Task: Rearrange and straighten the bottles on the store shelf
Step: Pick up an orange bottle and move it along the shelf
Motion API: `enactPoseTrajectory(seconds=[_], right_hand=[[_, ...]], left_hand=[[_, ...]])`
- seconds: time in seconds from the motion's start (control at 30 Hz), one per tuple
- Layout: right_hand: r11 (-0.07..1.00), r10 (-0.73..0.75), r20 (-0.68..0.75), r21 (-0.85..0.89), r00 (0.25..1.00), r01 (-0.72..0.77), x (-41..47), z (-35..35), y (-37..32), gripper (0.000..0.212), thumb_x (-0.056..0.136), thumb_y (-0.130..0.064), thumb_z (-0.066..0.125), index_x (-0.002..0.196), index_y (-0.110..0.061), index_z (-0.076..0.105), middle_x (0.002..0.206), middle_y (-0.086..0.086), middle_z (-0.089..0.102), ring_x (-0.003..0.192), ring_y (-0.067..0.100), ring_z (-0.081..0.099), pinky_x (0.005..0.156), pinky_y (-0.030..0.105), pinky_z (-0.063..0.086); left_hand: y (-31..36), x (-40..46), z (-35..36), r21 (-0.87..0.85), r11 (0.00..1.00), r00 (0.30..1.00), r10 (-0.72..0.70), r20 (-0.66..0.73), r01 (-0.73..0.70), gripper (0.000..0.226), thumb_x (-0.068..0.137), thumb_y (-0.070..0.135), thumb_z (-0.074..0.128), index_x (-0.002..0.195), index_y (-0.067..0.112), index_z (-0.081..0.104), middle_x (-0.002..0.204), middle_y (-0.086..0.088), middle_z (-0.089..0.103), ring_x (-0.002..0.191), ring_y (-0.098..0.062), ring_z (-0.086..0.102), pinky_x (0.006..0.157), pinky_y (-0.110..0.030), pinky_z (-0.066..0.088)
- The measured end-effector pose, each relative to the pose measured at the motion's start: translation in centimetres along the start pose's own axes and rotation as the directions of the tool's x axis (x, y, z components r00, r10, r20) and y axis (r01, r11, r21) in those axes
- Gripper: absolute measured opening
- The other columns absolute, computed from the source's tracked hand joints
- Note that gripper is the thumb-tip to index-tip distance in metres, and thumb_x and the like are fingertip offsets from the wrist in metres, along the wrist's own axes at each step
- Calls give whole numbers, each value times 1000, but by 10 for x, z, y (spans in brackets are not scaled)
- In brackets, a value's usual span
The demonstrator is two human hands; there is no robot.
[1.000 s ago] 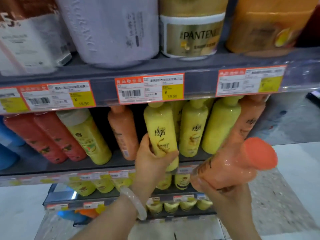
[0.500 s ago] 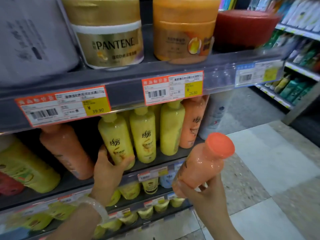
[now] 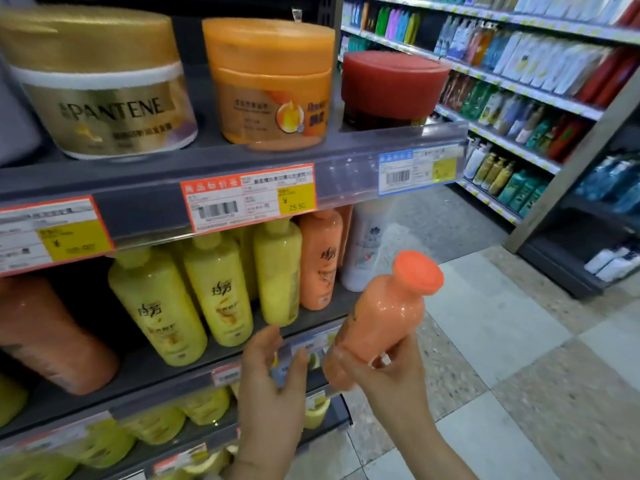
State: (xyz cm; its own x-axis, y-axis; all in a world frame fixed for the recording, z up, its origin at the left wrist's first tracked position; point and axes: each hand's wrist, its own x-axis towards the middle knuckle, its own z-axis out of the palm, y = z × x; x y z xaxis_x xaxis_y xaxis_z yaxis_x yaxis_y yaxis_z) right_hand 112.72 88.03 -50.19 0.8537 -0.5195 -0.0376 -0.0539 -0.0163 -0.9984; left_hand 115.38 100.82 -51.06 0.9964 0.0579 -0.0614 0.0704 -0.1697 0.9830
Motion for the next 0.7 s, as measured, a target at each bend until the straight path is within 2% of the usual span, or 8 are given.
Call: enactPoseTrajectory(seconds=[0.13, 0.2, 0.23, 0.33, 0.43, 0.53, 0.63, 0.7], right_hand=[[1000, 15, -5, -24, 1000, -16, 29, -42, 7, 68, 45, -20, 81, 107, -18, 54, 95, -3, 68, 78, 0, 65, 65, 18, 50], [997, 19, 32, -70, 999, -17, 48, -65, 7, 65, 46, -22, 84, 104, -17, 56, 93, -2, 69, 79, 4, 65, 69, 25, 48], [996, 25, 45, -84, 999, -21, 56, -78, 8, 61, 49, -19, 86, 103, -17, 56, 92, -3, 69, 79, 5, 65, 69, 27, 48], [993, 53, 88, -112, 995, -43, 83, -111, 7, 59, 56, -3, 84, 100, -26, 51, 94, -10, 63, 83, 4, 61, 66, 17, 47], [986, 82, 188, -158, 979, -52, 112, -139, 7, 59, 56, -2, 84, 95, -27, 48, 96, -5, 63, 90, 15, 61, 70, 24, 49], [985, 98, 262, -165, 960, -55, 135, -150, 6, 59, 58, 2, 81, 98, -26, 49, 97, -5, 62, 89, 11, 60, 63, 16, 50], [980, 91, 312, -196, 946, -30, 149, -148, 6, 60, 57, -3, 83, 104, -22, 51, 96, -6, 62, 88, 6, 61, 62, 15, 48], [980, 73, 338, -198, 938, -5, 156, -144, 7, 61, 54, -9, 85, 103, -23, 51, 93, -5, 63, 82, 1, 61, 61, 16, 49]], left_hand=[[18, 6, 52, -9, 996, 996, 84, 20, -84, 42, 85, 20, 60, 124, 26, 45, 123, 10, 49, 118, -9, 45, 91, -17, 34], [22, 14, 87, 8, 992, 992, 125, 5, -125, 51, 84, 22, 62, 130, 25, 41, 131, 12, 45, 123, -5, 40, 89, -5, 33], [24, 20, 106, 25, 991, 992, 129, -11, -128, 58, 83, 23, 64, 135, 22, 37, 135, 11, 41, 126, -4, 37, 93, -5, 31], [32, 44, 154, -2, 998, 993, 70, -96, -70, 82, 74, 25, 74, 141, 14, 27, 142, 2, 38, 131, -10, 36, 109, -28, 32], [47, 72, 190, -101, 995, 964, -21, -263, -6, 95, 57, 31, 77, 137, 10, 31, 138, -10, 45, 126, -22, 47, 107, -44, 39], [50, 98, 206, -51, 997, 906, 29, -423, -56, 87, 51, 31, 79, 126, 5, 43, 124, -14, 56, 115, -26, 56, 101, -43, 44], [45, 114, 209, -16, 999, 888, 22, -460, -33, 65, 56, 17, 80, 112, 0, 52, 112, -16, 62, 104, -28, 62, 88, -34, 50], [41, 115, 207, -36, 998, 881, 32, -472, -55, 45, 57, 11, 77, 97, 8, 56, 100, -13, 65, 93, -26, 65, 79, -30, 51]])
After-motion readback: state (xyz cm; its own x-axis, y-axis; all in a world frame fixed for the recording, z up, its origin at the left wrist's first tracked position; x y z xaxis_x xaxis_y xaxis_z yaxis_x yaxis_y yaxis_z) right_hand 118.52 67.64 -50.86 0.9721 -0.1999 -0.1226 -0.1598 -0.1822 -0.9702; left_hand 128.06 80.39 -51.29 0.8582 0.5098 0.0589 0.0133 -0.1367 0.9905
